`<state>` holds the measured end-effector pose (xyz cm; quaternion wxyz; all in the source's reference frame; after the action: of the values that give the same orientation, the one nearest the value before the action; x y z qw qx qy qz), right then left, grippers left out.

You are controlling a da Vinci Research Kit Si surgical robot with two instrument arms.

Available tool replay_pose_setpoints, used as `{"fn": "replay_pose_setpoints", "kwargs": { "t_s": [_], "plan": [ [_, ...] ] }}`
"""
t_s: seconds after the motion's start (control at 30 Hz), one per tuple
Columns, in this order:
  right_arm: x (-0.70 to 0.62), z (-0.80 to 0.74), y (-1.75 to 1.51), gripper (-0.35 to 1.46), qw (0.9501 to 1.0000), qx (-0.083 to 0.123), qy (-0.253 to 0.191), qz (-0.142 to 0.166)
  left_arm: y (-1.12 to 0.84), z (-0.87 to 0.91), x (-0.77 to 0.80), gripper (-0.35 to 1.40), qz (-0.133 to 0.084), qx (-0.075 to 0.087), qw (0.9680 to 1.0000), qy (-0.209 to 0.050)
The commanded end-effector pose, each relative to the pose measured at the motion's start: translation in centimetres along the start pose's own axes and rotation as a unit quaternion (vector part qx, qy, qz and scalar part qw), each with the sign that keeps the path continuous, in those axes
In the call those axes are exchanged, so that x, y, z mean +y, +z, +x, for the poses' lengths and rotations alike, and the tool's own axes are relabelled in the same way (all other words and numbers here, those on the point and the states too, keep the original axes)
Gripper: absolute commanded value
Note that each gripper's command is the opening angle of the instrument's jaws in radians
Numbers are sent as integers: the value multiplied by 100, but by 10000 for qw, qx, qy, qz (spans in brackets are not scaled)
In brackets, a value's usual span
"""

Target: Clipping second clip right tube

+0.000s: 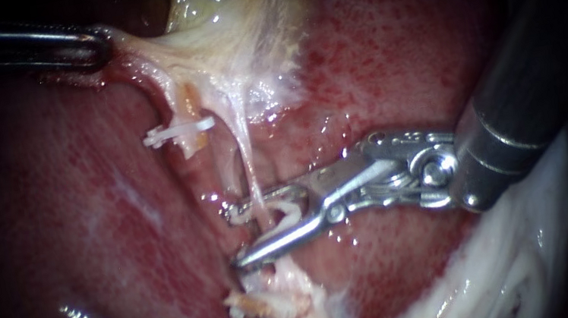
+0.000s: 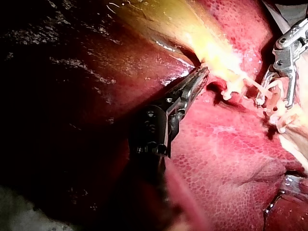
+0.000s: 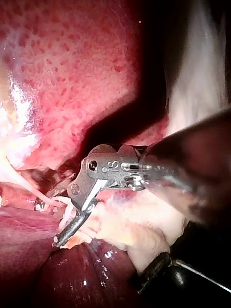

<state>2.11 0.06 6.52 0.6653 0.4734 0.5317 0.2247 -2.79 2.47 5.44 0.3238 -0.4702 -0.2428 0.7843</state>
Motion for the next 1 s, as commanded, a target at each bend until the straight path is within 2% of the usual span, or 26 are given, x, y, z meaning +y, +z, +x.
{"fn": "replay_pose_setpoints", "kwargs": {
  "t_s": [0.03, 0.3, 0.53, 0.9, 1.0],
  "plan": [
    [-3, 1, 1, 50, 10000, 16, 11, 34, 0, 0, 0, -35, 1, 0, 10000, -1],
    [-22, 4, 10, 50, 9996, -13, -28, 294, 0, 0, 0, -35, -2, -1, 10000, 1],
    [-20, 3, 7, 45, 9995, -16, -4, 303, 0, 0, 0, -35, -2, -1, 10000, 1],
    [-12, -4, -10, 10, 9995, -28, -10, 319, 0, 0, -1, -35, -2, -1, 10000, 1],
    [-13, -5, -10, -11, 9993, -58, -13, 373, 0, 0, -1, -35, -2, -1, 10000, 1]
  ]
}}
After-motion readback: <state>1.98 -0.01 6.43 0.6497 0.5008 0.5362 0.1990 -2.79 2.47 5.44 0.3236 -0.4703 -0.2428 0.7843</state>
